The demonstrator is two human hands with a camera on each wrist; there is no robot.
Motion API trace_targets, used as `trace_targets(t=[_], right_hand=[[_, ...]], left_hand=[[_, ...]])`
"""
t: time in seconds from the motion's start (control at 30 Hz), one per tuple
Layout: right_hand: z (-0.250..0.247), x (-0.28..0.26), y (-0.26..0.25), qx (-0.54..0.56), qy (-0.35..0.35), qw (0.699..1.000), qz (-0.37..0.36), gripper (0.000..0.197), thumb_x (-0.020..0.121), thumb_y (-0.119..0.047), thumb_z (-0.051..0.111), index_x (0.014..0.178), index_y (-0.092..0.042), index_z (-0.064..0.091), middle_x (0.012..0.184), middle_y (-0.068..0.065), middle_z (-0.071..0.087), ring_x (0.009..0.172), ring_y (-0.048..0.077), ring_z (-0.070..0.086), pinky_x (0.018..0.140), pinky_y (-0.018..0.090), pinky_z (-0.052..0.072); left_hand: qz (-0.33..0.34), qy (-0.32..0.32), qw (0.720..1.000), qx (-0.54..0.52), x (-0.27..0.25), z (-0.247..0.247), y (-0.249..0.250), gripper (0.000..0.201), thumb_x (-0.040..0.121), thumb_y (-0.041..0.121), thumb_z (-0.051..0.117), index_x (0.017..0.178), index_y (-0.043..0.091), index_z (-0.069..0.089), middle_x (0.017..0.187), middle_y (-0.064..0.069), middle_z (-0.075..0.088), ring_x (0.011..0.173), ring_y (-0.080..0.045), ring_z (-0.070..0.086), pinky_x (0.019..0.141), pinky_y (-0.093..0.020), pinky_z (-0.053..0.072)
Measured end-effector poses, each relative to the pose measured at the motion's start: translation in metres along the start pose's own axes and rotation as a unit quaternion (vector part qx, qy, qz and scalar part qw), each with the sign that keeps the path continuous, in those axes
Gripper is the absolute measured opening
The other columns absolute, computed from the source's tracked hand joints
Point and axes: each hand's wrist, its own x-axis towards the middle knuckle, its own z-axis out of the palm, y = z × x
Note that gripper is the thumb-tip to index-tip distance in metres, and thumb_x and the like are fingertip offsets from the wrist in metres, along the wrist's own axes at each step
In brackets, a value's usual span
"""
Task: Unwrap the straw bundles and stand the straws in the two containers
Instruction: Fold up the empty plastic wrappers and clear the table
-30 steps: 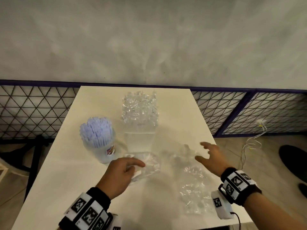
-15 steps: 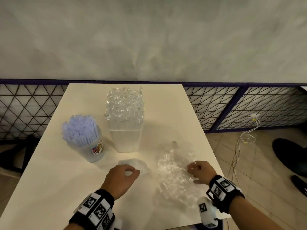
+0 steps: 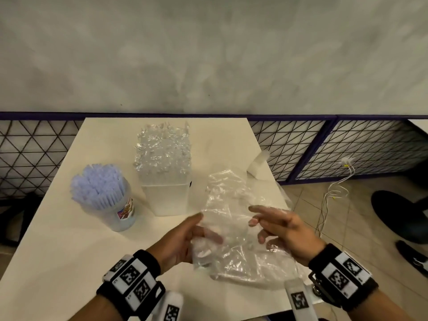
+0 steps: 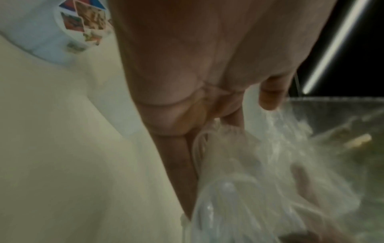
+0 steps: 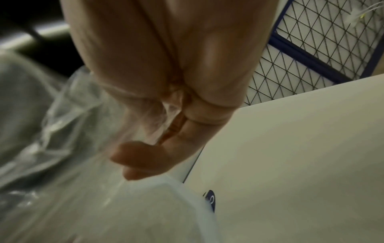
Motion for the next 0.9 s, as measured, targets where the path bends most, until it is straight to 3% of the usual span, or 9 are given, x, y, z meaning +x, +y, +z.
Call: trace_targets(t=[0.17, 0.23, 0.3, 0.4, 0.53, 0.6, 0.73, 0.83, 0.9], right_hand=[[0.004, 0.004, -0.003, 0.015, -0.062, 0.996, -0.067, 0.032, 0.073, -0.029, 0.083, 0.092, -0.005, 0.078, 0.103, 0.013, 0.069, 0.063, 0.021, 0.060, 0.049, 0.025, 0.047], [0.006, 0.009, -0.004, -0.015, -0.063, 0.993, -0.101, 0.011, 0.075, -0.013, 0.081, 0.084, -0.007, 0.080, 0.094, 0.004, 0.069, 0.065, 0.017, 0.062, 0.052, 0.021, 0.049], [0.005, 0.013, -0.005, -0.089, -0.053, 0.985, -0.141, 0.038, 0.072, 0.012, 0.053, 0.074, -0.013, 0.081, 0.095, 0.003, 0.067, 0.066, 0.018, 0.060, 0.055, 0.022, 0.048], [0.007, 0.018, -0.010, -0.198, -0.074, 0.958, -0.193, 0.064, 0.065, 0.022, 0.033, 0.075, -0.020, 0.081, 0.108, 0.006, 0.060, 0.061, 0.026, 0.052, 0.057, 0.025, 0.045], [0.013, 0.020, -0.021, -0.298, -0.058, 0.925, -0.228, 0.063, 0.073, 0.025, 0.038, 0.078, -0.021, 0.080, 0.114, 0.001, 0.058, 0.064, 0.008, 0.055, 0.065, 0.019, 0.046], [0.017, 0.019, -0.027, -0.263, -0.033, 0.942, -0.207, 0.053, 0.078, 0.014, 0.044, 0.091, -0.023, 0.079, 0.119, 0.003, 0.056, 0.080, 0.008, 0.060, 0.069, 0.020, 0.049], [0.008, 0.016, -0.033, 0.039, -0.044, 0.998, -0.039, 0.066, 0.064, -0.032, 0.071, 0.129, -0.027, 0.061, 0.133, 0.015, 0.053, 0.102, 0.031, 0.060, 0.077, 0.040, 0.053], [0.018, 0.013, -0.026, 0.069, -0.053, 0.994, 0.063, 0.091, 0.057, -0.059, 0.084, 0.136, -0.031, 0.050, 0.125, 0.017, 0.063, 0.102, 0.041, 0.062, 0.079, 0.049, 0.054], [0.028, 0.016, -0.020, 0.000, -0.005, 0.997, 0.077, 0.086, 0.059, -0.038, 0.090, 0.134, -0.030, 0.048, 0.110, 0.012, 0.070, 0.092, 0.032, 0.067, 0.073, 0.042, 0.057]], left_hand=[[-0.070, -0.061, 0.996, -0.001, -0.013, 0.007, 0.018, 0.108, 0.076, 0.082, 0.010, 0.096, -0.003, 0.073, 0.073, -0.011, 0.072, 0.058, -0.019, 0.066, 0.058, -0.025, 0.053], [-0.078, -0.103, 0.991, 0.036, -0.015, 0.008, 0.019, 0.118, 0.073, 0.085, 0.003, 0.105, -0.009, 0.068, 0.067, -0.007, 0.070, 0.057, -0.017, 0.064, 0.060, -0.025, 0.052], [-0.077, -0.113, 0.989, 0.051, -0.013, 0.005, 0.017, 0.118, 0.072, 0.086, 0.001, 0.102, -0.006, 0.069, 0.072, -0.008, 0.072, 0.064, -0.019, 0.065, 0.064, -0.026, 0.052], [-0.077, -0.088, 0.992, 0.039, -0.017, 0.006, 0.019, 0.091, 0.073, 0.087, 0.038, 0.094, 0.005, 0.075, 0.088, -0.010, 0.073, 0.074, -0.022, 0.067, 0.068, -0.028, 0.054], [-0.002, -0.070, 0.995, 0.066, -0.017, 0.001, 0.016, 0.059, 0.066, 0.041, 0.078, 0.103, -0.004, 0.069, 0.105, -0.026, 0.066, 0.085, -0.029, 0.062, 0.070, -0.028, 0.052], [0.028, -0.040, 0.996, 0.079, -0.019, -0.001, 0.019, 0.069, 0.061, 0.038, 0.083, 0.099, -0.015, 0.062, 0.092, -0.030, 0.060, 0.080, -0.030, 0.057, 0.070, -0.029, 0.048], [0.107, 0.042, 0.971, 0.211, -0.028, -0.002, 0.028, 0.031, 0.072, 0.043, 0.065, 0.054, 0.018, 0.065, 0.054, 0.005, 0.055, 0.051, -0.007, 0.048, 0.055, -0.019, 0.039], [0.174, 0.095, 0.908, 0.370, -0.028, -0.009, 0.029, 0.045, 0.081, 0.054, 0.054, 0.081, 0.013, 0.071, 0.073, 0.000, 0.068, 0.065, -0.005, 0.057, 0.070, -0.031, 0.049], [0.205, 0.115, 0.878, 0.416, -0.031, -0.008, 0.031, 0.025, 0.090, 0.039, 0.056, 0.089, 0.020, 0.072, 0.074, 0.013, 0.068, 0.067, 0.002, 0.058, 0.068, -0.019, 0.047]])
